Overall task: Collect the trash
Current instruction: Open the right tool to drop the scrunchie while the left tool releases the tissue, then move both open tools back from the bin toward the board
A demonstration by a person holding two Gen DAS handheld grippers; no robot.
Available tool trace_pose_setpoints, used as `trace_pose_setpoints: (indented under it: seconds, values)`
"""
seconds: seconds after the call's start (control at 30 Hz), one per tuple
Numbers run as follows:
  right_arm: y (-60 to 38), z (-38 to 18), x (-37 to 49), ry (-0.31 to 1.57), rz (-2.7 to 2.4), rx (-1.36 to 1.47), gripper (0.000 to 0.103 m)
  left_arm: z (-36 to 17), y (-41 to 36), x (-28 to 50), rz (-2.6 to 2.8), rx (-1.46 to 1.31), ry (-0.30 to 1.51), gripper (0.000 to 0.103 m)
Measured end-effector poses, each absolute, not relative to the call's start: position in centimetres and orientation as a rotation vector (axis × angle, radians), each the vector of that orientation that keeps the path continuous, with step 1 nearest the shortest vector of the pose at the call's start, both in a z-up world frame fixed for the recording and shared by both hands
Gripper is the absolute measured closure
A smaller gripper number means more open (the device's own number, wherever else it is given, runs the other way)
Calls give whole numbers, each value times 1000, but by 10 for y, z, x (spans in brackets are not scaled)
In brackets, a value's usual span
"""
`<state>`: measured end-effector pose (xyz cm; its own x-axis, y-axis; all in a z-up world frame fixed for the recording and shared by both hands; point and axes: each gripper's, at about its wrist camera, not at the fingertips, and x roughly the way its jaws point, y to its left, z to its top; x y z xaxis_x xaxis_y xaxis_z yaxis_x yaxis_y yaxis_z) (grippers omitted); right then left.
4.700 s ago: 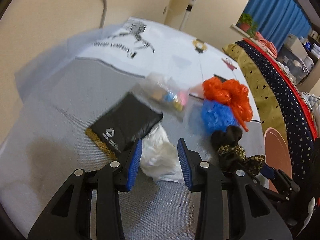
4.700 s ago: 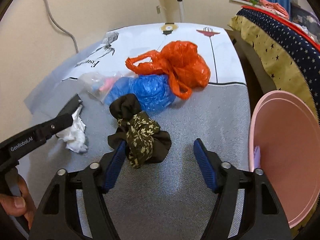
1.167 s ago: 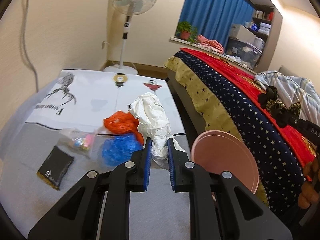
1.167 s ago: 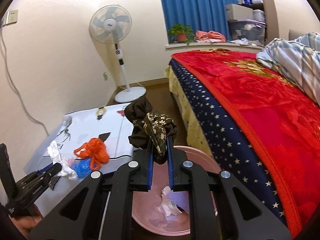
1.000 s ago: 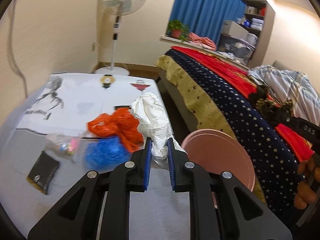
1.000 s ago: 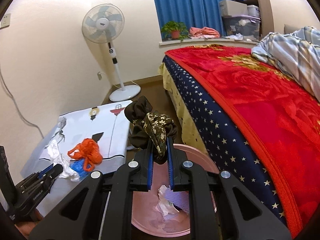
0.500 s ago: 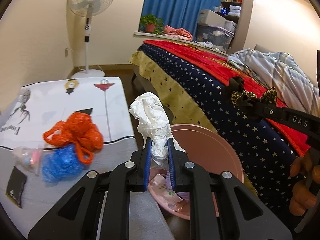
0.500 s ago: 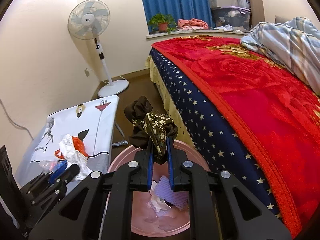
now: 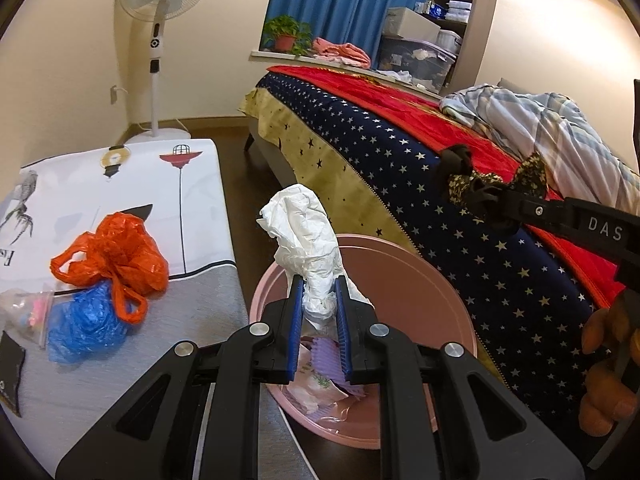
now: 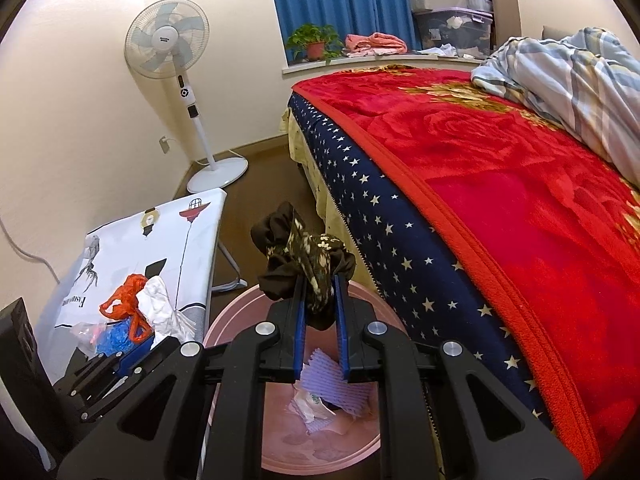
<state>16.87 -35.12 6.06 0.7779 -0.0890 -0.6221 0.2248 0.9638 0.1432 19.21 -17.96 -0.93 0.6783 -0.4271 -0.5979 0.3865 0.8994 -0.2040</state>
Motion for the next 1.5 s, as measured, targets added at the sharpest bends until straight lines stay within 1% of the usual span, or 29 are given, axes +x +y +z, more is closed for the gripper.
trace_pose_setpoints:
  seconds: [0.2,0.23,0.27,0.33,0.97,1.5]
  values:
    - [-354,60,168,658,-189,222,85,-9,-181,192,-464,-69,691,86]
    - [-355,60,167,658,-194,228,79,-9,-180,192,-464,-72,691,81]
    - [-357,61,167,656,-201,234,64,-8,-179,192,-465,-74,692,74]
    - [-358,61,165,645,-218,238,49,-8,-180,192,-460,-73,692,68]
    - [-348,66,164,627,-201,204,49,4,-163,184,-430,-80,672,67]
    - [-309,86,148,580,-153,133,48,22,-122,168,-375,-127,638,67]
